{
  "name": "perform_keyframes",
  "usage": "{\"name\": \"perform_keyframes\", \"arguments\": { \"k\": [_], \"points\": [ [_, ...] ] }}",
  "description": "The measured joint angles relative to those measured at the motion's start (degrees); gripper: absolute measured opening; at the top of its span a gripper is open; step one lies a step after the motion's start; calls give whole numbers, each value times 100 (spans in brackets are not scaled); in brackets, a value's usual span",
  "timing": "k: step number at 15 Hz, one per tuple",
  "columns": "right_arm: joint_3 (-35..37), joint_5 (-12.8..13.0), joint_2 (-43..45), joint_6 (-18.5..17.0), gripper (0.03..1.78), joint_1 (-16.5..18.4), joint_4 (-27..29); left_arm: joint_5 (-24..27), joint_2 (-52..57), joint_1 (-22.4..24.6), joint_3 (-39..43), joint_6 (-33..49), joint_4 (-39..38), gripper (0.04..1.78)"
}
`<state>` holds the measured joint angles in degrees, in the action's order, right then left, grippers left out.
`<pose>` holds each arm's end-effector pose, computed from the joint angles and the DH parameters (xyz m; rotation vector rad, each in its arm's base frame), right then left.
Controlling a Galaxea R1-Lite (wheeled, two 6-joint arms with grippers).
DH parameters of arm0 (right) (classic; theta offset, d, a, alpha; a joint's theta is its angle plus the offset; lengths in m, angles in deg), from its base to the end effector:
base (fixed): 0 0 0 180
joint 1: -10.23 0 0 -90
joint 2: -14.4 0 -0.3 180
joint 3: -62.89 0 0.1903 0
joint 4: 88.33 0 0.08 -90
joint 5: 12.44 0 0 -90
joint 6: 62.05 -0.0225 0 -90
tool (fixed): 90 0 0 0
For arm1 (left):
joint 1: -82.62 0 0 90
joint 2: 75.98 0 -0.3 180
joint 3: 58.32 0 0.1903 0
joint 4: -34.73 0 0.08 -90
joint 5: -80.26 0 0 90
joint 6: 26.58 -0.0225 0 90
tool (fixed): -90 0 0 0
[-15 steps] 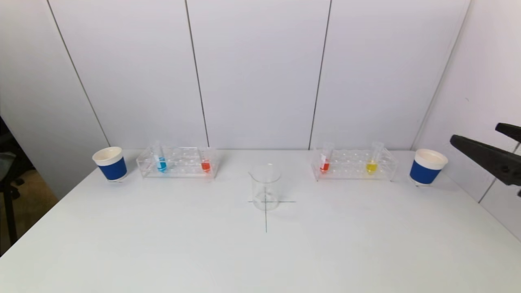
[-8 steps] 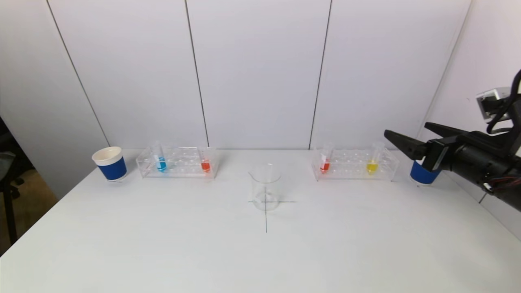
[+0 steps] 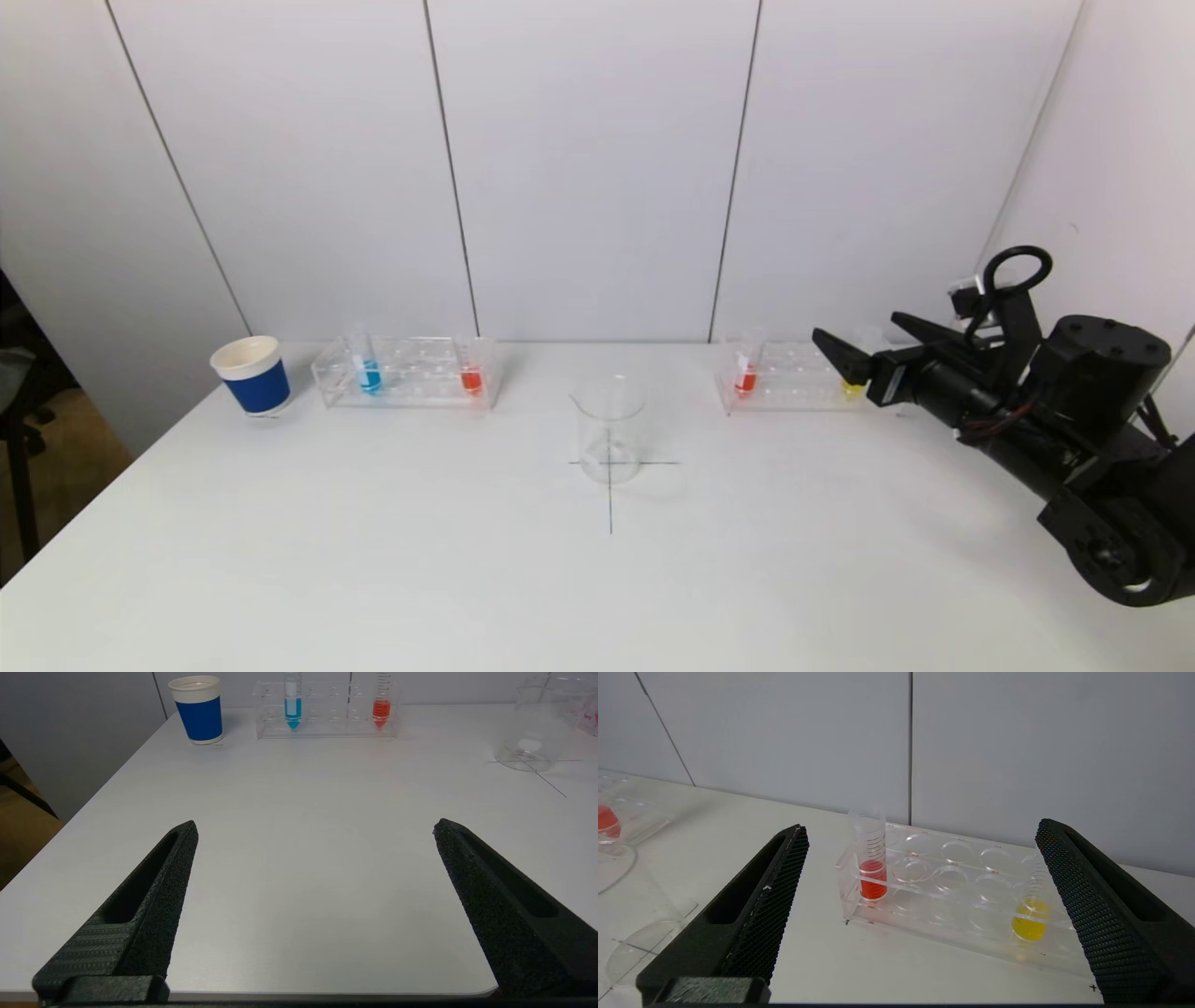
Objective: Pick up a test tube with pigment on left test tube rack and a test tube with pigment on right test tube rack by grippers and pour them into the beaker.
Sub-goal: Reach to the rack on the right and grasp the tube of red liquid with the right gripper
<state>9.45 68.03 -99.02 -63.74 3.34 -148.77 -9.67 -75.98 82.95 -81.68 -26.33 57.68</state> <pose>0.3139 0.0417 0.1113 0.0291 -0.0038 0.2867 -0.0228 -0.0002 0.0762 -0.0043 -0.0072 0.0045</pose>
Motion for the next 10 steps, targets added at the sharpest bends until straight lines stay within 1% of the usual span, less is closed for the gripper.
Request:
{"name": "perform_keyframes", "arguments": {
  "k": [2,6,10],
  "points": [
    [-38,-22,-367,1,177,-16,-260,2,0,0,0,-2,0,176],
    [-110,-30,-697,34,177,-96,-282,2,0,0,0,-2,0,176],
    [-297,-2,-935,69,177,-254,-285,2,0,0,0,0,0,176]
  ]
}}
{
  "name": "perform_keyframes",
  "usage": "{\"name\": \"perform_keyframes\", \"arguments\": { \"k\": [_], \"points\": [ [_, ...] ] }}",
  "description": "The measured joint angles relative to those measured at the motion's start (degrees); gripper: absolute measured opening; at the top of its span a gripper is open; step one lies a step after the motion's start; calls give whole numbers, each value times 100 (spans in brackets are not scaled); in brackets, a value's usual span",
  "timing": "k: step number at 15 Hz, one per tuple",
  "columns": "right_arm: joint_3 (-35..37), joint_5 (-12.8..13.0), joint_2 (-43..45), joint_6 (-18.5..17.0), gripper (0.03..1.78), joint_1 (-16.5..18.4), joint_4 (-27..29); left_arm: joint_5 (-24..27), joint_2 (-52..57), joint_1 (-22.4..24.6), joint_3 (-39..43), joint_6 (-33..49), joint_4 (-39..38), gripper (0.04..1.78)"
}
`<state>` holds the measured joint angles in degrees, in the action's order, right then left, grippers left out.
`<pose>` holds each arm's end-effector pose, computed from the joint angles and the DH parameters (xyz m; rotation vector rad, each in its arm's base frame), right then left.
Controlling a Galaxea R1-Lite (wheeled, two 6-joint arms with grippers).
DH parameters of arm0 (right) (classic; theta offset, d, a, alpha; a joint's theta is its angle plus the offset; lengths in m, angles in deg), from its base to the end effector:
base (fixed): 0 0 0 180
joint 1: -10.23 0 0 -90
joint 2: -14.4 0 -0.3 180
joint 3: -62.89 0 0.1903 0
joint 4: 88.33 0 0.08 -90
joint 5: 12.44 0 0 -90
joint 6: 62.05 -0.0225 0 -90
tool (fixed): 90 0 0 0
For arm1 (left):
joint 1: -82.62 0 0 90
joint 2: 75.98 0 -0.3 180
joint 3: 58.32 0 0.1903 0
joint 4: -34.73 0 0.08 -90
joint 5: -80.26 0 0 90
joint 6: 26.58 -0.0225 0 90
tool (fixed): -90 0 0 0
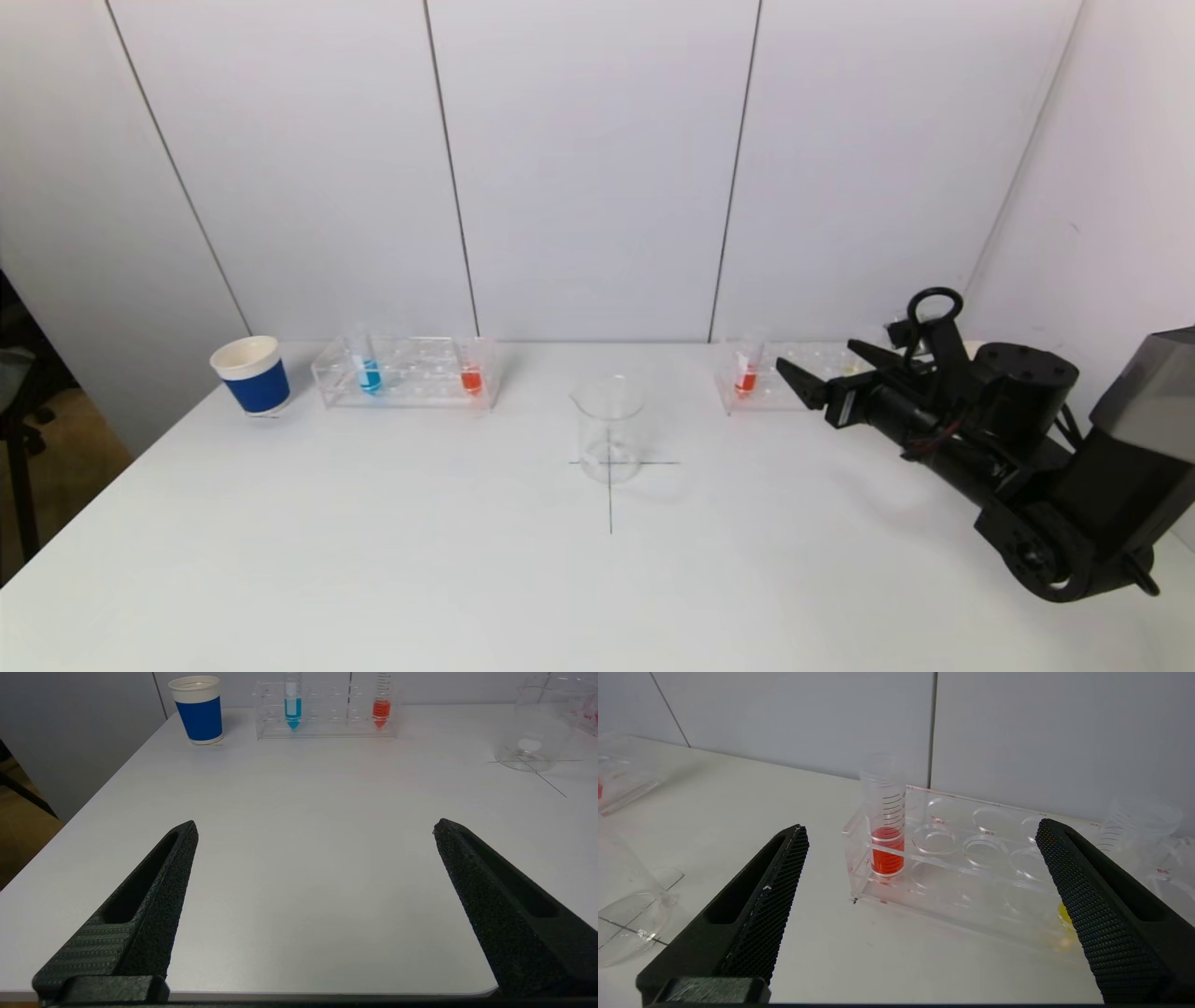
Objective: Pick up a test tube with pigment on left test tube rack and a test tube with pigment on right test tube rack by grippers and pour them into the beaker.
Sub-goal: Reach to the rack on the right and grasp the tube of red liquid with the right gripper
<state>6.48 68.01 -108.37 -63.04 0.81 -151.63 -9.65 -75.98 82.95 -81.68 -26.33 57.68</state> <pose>0.3355 0.0595 0.0725 0.0172 0.0565 0.3305 -0.0228 -0.0002 0.0762 -0.0043 -0.0072 0.0042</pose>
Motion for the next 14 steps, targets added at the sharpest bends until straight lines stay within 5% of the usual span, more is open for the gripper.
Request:
{"name": "perform_keyframes", "arguments": {
  "k": [14],
  "points": [
    [-874,135,-820,106,177,-297,-18,0,0,2,0,0,0,176]
  ]
}}
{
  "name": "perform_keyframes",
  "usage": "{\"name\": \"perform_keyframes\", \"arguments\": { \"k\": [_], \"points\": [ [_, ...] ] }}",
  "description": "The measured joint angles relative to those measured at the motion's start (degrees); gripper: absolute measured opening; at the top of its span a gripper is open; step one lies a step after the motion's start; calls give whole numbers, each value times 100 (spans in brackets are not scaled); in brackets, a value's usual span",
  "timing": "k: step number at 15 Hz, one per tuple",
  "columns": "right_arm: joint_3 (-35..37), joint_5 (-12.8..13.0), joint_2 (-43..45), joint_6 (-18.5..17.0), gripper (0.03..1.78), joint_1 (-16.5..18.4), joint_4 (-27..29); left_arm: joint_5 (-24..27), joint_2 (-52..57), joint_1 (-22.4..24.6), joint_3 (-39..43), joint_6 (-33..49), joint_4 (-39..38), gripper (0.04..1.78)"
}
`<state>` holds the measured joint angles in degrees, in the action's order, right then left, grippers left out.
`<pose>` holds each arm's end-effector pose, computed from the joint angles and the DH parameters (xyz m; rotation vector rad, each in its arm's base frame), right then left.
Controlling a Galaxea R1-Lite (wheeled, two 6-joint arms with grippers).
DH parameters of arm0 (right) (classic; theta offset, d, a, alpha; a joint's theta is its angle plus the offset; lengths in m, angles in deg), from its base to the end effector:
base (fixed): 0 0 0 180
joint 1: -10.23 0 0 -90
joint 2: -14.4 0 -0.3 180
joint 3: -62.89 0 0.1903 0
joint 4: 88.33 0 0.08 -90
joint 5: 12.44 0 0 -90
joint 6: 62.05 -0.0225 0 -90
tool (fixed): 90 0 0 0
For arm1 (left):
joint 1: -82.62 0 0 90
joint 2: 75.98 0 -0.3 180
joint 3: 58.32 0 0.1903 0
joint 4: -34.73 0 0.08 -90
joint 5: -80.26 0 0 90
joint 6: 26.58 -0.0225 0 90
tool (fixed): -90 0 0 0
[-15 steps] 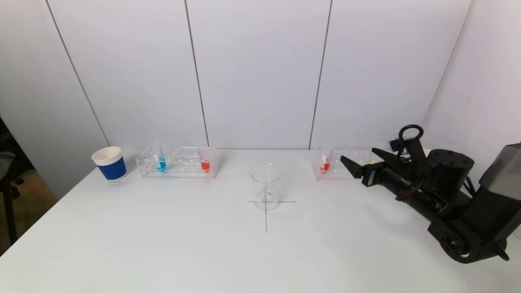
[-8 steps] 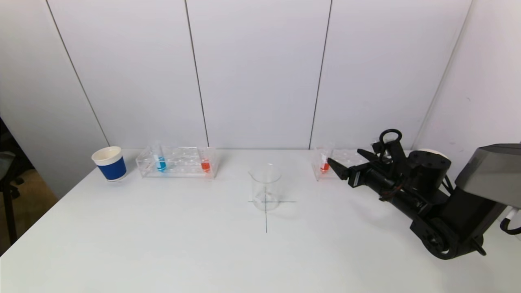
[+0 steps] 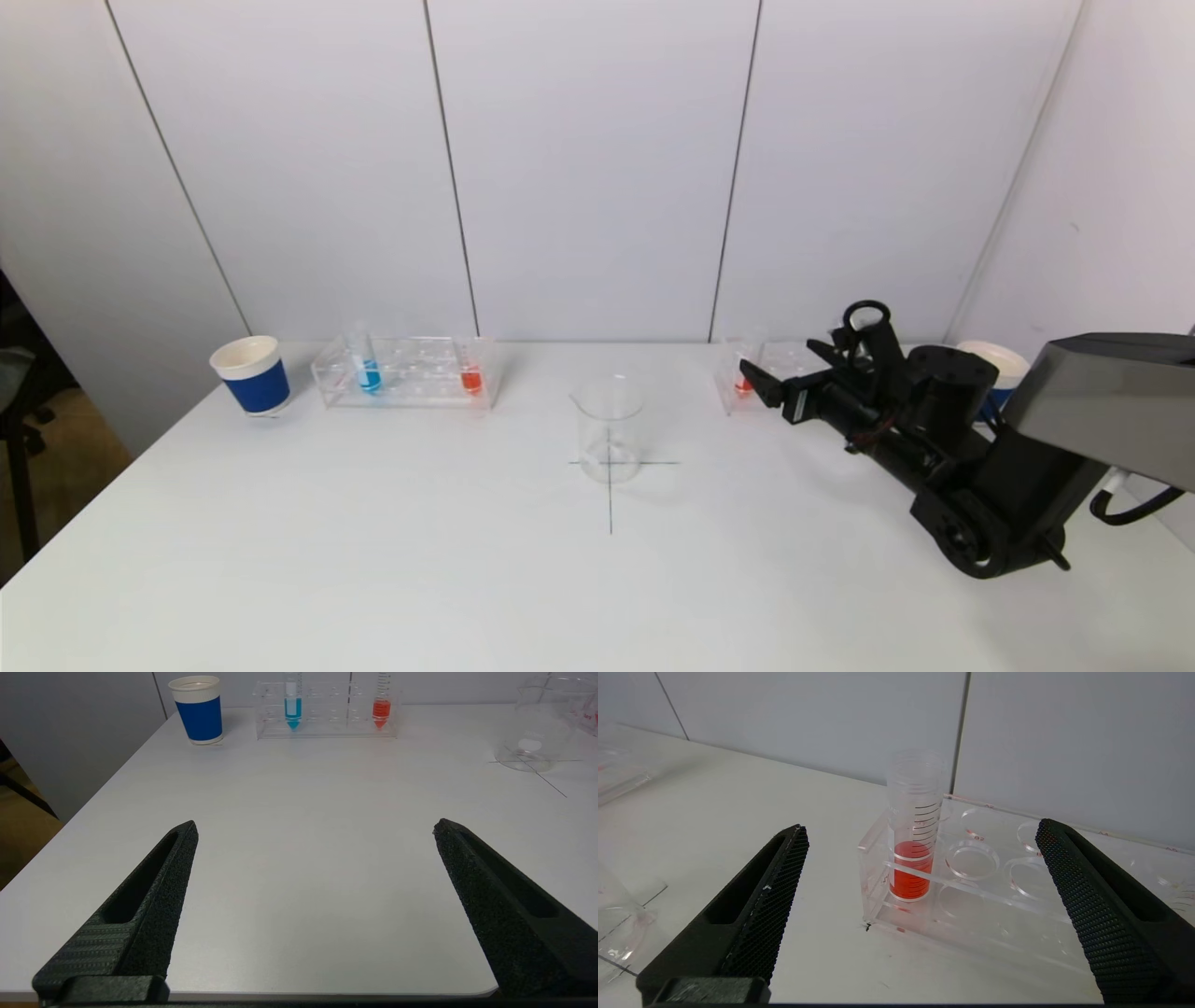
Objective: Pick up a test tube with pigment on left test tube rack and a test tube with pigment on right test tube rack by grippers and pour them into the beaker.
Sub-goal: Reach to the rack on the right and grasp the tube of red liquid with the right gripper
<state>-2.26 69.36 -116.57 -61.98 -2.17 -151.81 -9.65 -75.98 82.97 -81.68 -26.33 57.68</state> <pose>0.3674 0.0841 0.0487 -0.0027 0.0408 0.3595 -0.0228 -0.0002 0.0762 -0.0043 -0.0072 0.0045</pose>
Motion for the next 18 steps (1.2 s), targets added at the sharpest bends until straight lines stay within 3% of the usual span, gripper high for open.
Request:
{"name": "perform_keyframes", "arguments": {
  "k": [13,18],
  "points": [
    [-633,22,-450,52,177,-85,101,0,0,-2,0,0,0,176],
    [-1157,212,-651,80,177,-85,162,0,0,-2,0,0,0,176]
  ]
}}
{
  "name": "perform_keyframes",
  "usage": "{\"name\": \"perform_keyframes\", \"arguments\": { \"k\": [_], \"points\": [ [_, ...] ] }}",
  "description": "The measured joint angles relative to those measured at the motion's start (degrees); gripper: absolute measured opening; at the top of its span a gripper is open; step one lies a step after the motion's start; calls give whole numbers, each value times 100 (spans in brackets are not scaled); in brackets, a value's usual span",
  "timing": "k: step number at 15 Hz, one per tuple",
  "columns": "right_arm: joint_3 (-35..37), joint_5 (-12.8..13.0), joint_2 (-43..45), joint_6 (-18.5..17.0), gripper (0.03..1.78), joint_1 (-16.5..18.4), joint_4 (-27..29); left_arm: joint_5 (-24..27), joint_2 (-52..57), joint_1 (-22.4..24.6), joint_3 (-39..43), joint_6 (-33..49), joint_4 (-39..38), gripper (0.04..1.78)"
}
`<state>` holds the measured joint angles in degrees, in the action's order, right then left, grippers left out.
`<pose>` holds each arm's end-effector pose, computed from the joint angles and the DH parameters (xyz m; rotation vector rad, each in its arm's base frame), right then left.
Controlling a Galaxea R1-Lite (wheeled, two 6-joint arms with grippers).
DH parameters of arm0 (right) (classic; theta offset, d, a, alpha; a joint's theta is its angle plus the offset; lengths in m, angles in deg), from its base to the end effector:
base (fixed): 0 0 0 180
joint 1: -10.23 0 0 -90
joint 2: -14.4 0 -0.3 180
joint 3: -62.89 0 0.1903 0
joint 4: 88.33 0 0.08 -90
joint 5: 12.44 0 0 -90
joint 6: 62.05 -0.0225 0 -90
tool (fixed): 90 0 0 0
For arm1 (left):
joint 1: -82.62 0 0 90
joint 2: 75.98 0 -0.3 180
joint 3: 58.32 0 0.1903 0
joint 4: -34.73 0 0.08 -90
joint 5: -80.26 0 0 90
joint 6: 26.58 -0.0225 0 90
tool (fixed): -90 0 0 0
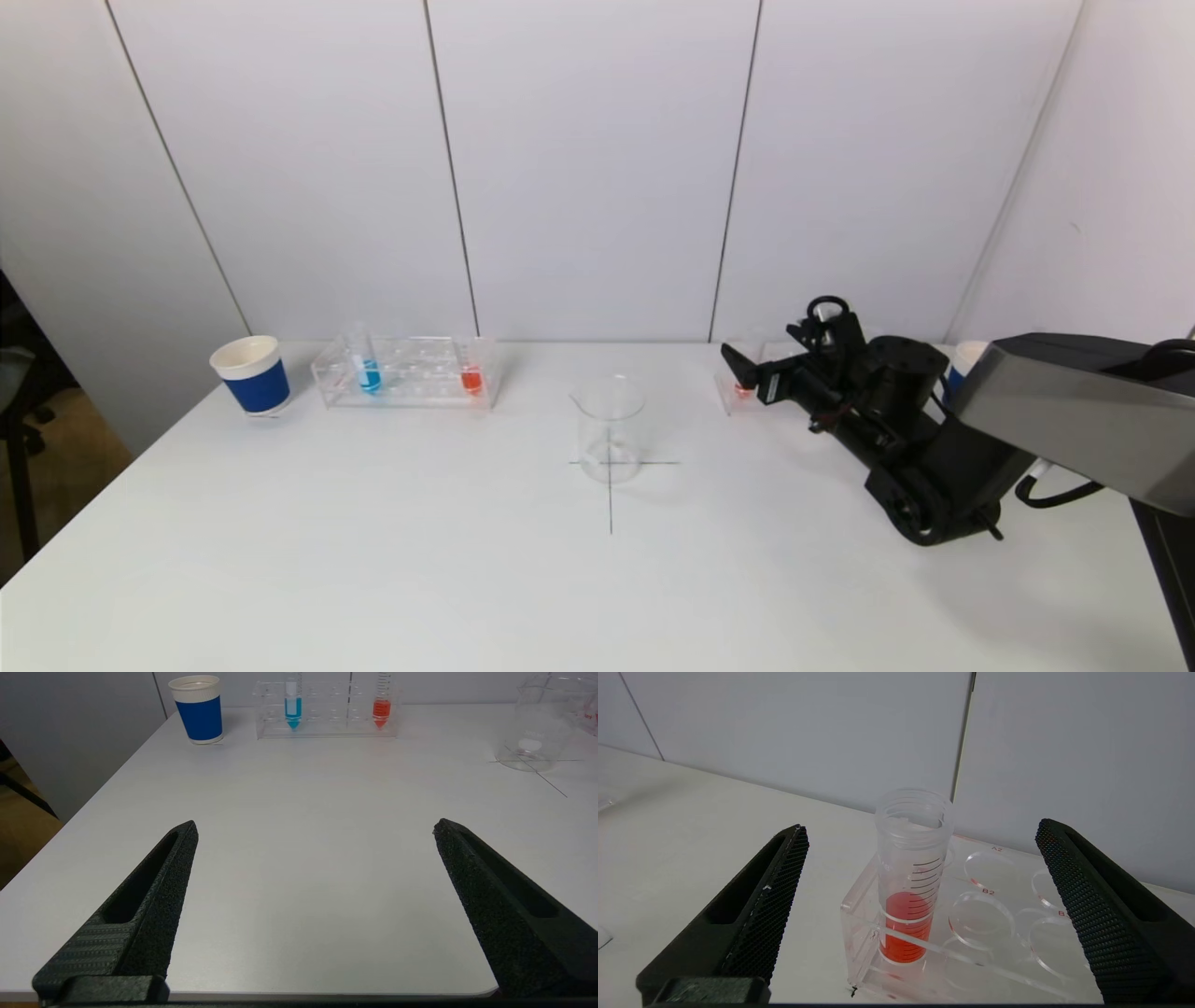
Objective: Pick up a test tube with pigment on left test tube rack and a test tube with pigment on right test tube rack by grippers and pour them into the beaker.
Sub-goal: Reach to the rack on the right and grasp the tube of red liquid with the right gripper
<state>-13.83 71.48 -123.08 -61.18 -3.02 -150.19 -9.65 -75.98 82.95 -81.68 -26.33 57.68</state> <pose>0.4048 0.0978 0.0387 -0.0138 -0.0218 0.3372 -0.0228 -0.0002 0.0762 -0.0043 -0.0072 0.0042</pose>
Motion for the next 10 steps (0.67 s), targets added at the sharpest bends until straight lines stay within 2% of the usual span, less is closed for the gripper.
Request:
{"name": "perform_keyframes", "arguments": {
  "k": [10],
  "points": [
    [-573,135,-385,0,177,-5,144,0,0,-2,0,-2,0,176]
  ]
}}
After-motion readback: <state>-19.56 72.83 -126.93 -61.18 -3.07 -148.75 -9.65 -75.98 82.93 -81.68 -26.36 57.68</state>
